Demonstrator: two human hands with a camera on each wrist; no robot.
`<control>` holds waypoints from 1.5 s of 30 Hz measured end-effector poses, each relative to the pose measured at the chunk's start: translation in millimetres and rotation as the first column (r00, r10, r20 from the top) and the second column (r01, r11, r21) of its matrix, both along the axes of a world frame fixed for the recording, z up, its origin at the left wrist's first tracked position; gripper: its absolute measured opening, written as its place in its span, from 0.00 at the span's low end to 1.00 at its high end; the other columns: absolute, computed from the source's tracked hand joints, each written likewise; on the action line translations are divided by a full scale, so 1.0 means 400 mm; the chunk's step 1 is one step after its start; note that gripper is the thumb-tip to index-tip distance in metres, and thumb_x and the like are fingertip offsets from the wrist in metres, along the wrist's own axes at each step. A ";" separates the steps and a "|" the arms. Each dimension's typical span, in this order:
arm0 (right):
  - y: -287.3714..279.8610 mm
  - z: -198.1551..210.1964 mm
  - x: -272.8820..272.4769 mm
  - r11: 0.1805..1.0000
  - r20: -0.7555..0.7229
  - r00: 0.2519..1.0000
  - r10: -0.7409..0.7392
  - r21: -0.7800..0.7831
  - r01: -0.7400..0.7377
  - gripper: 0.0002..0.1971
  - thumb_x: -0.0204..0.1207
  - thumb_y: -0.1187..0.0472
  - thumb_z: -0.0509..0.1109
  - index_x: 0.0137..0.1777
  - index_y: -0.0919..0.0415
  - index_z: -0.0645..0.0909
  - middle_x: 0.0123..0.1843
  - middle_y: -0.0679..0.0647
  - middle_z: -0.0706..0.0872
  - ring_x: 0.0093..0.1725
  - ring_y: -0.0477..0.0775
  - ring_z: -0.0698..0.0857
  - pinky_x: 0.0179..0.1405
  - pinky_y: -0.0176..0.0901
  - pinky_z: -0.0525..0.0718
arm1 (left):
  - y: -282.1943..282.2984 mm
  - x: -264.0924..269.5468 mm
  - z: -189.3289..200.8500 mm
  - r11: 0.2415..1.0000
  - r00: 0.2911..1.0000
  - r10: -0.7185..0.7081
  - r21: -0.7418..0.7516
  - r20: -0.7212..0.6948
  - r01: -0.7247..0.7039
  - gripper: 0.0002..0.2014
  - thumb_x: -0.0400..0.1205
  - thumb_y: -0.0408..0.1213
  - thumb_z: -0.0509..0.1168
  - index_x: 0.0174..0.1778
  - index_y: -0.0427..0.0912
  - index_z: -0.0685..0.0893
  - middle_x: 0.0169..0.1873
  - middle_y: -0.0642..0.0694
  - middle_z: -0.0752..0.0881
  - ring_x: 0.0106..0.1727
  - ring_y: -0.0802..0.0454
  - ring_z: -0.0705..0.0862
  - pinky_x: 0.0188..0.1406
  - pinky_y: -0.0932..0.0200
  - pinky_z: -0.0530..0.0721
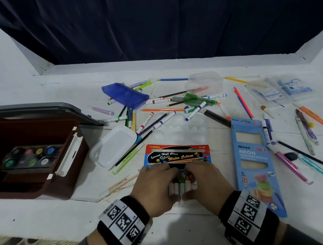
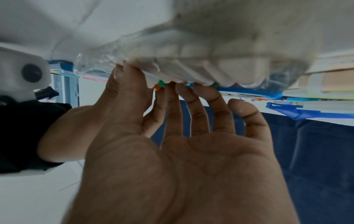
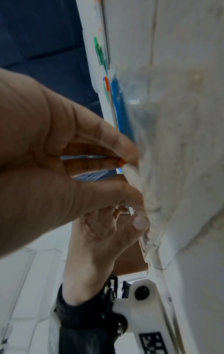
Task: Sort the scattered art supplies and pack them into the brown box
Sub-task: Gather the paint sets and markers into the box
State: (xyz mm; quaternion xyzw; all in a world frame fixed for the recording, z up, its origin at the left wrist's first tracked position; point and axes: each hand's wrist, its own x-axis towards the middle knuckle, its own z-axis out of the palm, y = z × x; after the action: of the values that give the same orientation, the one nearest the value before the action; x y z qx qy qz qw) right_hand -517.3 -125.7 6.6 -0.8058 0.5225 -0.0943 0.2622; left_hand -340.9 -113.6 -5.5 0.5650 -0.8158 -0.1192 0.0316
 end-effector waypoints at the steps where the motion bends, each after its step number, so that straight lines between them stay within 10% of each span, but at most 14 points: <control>1: -0.001 -0.002 0.001 1.000 -0.018 1.000 0.002 -0.002 -0.002 0.23 0.64 0.48 0.83 0.56 0.50 0.80 0.49 0.39 0.73 0.48 0.40 0.72 0.44 0.27 0.68 | -0.003 0.002 -0.001 1.000 1.000 -0.011 0.003 0.007 0.011 0.25 0.73 0.58 0.71 0.65 0.59 0.79 0.56 0.58 0.82 0.62 0.53 0.80 0.59 0.51 0.75; 11: 0.004 0.013 0.021 0.997 -0.174 0.982 0.075 0.017 -0.073 0.16 0.70 0.46 0.79 0.54 0.52 0.86 0.46 0.43 0.70 0.46 0.45 0.71 0.37 0.30 0.65 | -0.046 0.002 0.014 0.994 0.990 -0.107 -0.004 0.090 0.108 0.22 0.71 0.68 0.63 0.46 0.53 0.82 0.38 0.55 0.86 0.40 0.56 0.85 0.46 0.53 0.85; 21: 0.003 0.025 0.017 0.988 -0.312 0.937 0.156 0.045 -0.149 0.20 0.71 0.42 0.76 0.56 0.56 0.87 0.53 0.50 0.81 0.52 0.51 0.81 0.52 0.43 0.80 | -0.038 -0.008 0.035 0.996 0.995 -0.090 0.003 0.047 0.090 0.17 0.72 0.65 0.65 0.36 0.55 0.77 0.31 0.55 0.81 0.40 0.54 0.85 0.41 0.56 0.68; 45: -0.001 0.045 0.012 0.978 -0.376 0.908 0.185 -0.014 -0.206 0.22 0.72 0.36 0.71 0.61 0.45 0.86 0.51 0.45 0.79 0.52 0.49 0.80 0.44 0.43 0.76 | -0.046 0.021 0.045 0.993 0.997 -0.069 0.090 -0.039 0.072 0.25 0.69 0.65 0.75 0.58 0.58 0.89 0.48 0.56 0.89 0.50 0.57 0.85 0.50 0.58 0.81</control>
State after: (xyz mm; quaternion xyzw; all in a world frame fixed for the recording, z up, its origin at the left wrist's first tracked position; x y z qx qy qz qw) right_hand -512.7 -126.1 24.6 -0.8640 0.4767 0.0732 0.1445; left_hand -332.4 -132.0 12.4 0.5346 -0.8282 -0.1675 0.0159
